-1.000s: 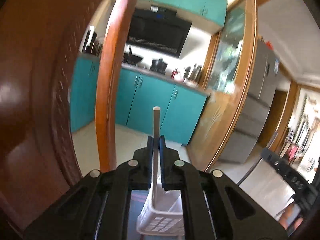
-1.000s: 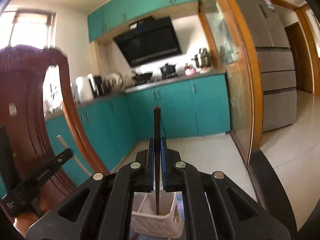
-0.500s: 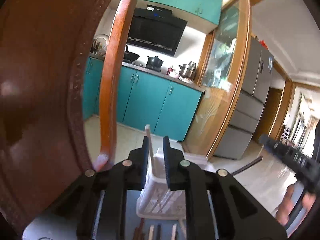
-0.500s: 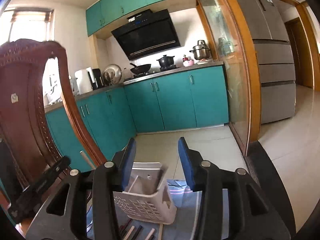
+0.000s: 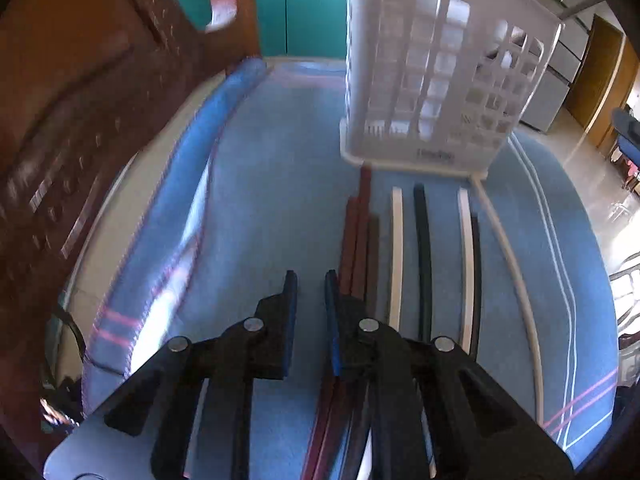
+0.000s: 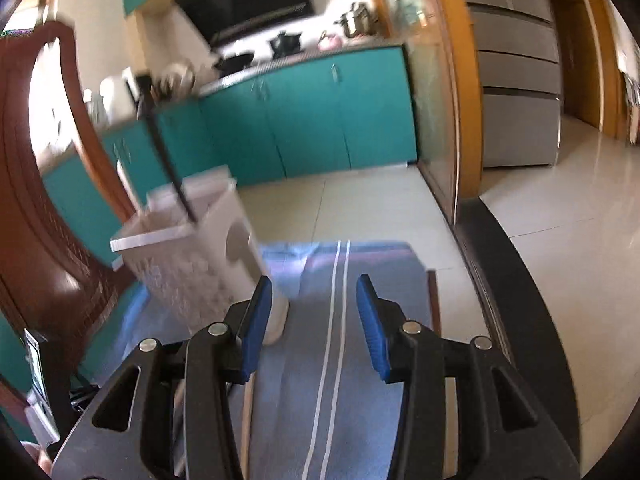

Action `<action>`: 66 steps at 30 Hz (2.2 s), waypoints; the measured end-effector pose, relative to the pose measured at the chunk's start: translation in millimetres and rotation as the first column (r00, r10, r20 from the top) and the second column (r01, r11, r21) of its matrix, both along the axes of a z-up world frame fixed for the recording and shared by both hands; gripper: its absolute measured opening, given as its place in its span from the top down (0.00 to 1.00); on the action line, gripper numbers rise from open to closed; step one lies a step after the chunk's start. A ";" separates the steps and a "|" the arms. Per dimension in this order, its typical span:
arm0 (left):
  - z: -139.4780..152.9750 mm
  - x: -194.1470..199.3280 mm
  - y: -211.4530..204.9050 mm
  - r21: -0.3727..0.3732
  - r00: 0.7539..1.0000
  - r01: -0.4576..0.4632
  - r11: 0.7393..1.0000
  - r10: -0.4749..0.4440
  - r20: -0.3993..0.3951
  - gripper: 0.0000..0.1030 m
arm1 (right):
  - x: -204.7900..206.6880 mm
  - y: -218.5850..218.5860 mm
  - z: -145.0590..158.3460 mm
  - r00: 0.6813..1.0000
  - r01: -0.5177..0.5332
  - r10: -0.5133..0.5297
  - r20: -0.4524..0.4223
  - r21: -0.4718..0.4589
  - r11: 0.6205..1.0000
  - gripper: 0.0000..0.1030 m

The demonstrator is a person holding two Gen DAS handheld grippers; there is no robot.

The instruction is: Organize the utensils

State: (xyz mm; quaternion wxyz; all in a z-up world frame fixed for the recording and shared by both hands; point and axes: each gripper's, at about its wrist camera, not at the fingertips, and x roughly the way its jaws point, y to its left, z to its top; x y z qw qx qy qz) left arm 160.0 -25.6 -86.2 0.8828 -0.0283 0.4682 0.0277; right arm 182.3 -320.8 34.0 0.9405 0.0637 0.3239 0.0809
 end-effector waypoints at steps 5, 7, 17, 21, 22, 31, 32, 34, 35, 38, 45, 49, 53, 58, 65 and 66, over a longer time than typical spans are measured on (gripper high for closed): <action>-5.7 -14.0 16.0 -0.114 1.000 0.012 0.993 -0.013 -0.015 0.84 | 9.1 20.0 -22.8 0.992 -0.040 0.039 -0.119 -0.005 0.999 0.58; -8.2 -19.7 21.1 -0.166 0.999 0.028 0.986 -0.031 -0.020 0.84 | 9.6 23.7 -33.1 0.986 -0.040 0.038 -0.161 -0.007 0.999 0.58; -18.4 -33.1 4.4 -0.325 0.988 0.136 0.936 -0.154 -0.030 0.75 | 10.5 36.6 -54.2 0.969 -0.065 0.051 -0.242 -0.050 0.997 0.58; -17.9 -38.4 -5.9 -0.292 0.985 0.160 0.943 -0.172 -0.017 0.69 | 9.6 39.3 -58.5 0.964 -0.076 0.058 -0.259 -0.062 0.995 0.58; -15.0 -32.2 -7.7 -0.298 0.985 0.158 0.942 -0.171 -0.018 0.69 | 9.3 39.4 -59.4 0.963 -0.077 0.058 -0.263 -0.063 0.995 0.58; -9.3 -31.4 -7.0 -0.302 0.984 0.169 0.938 -0.178 -0.001 0.67 | 12.8 36.5 -64.0 0.960 -0.073 0.055 -0.275 -0.058 0.996 0.57; -9.5 -32.2 -6.7 -0.304 0.984 0.169 0.938 -0.178 -0.001 0.67 | 12.8 37.2 -64.4 0.960 -0.077 0.058 -0.275 -0.060 0.995 0.57; -9.8 -31.8 -7.4 -0.305 0.983 0.172 0.937 -0.182 -0.002 0.66 | 12.6 39.9 -65.3 0.959 -0.086 0.064 -0.278 -0.068 0.994 0.57; -10.2 -31.3 -7.7 -0.303 0.983 0.173 0.937 -0.182 -0.003 0.66 | 12.4 41.6 -65.9 0.958 -0.093 0.069 -0.280 -0.072 0.993 0.57; -12.0 -28.8 -9.7 -0.266 0.985 0.163 0.950 -0.173 -0.014 0.66 | 10.7 48.0 -67.5 0.954 -0.117 0.088 -0.285 -0.087 0.989 0.57; -14.6 -25.5 -14.8 -0.143 0.991 0.129 0.981 -0.133 -0.018 0.73 | 3.7 68.1 -73.5 0.946 -0.188 0.141 -0.292 -0.139 0.972 0.57; -13.3 -24.5 -13.5 -0.147 0.992 0.123 0.981 -0.126 -0.013 0.83 | 0.9 75.8 -78.4 0.940 -0.214 0.159 -0.303 -0.156 0.964 0.57; -9.4 -23.6 0.8 -0.149 0.997 0.076 0.986 -0.078 -0.011 0.96 | -4.4 84.1 -82.5 0.934 -0.238 0.176 -0.311 -0.174 0.956 0.57; -10.9 -20.9 16.3 -0.179 0.998 0.040 0.983 -0.047 -0.031 0.96 | -9.7 93.7 -88.4 0.928 -0.264 0.189 -0.321 -0.206 0.942 0.57; -8.7 -19.1 14.3 -0.175 0.998 0.048 0.983 -0.055 -0.032 0.96 | -16.8 105.2 -87.8 0.925 -0.304 0.223 -0.307 -0.246 0.920 0.90; -8.3 -19.9 12.8 -0.176 0.998 0.048 0.983 -0.054 -0.031 0.96 | -16.6 105.6 -87.7 0.925 -0.306 0.224 -0.308 -0.250 0.919 0.92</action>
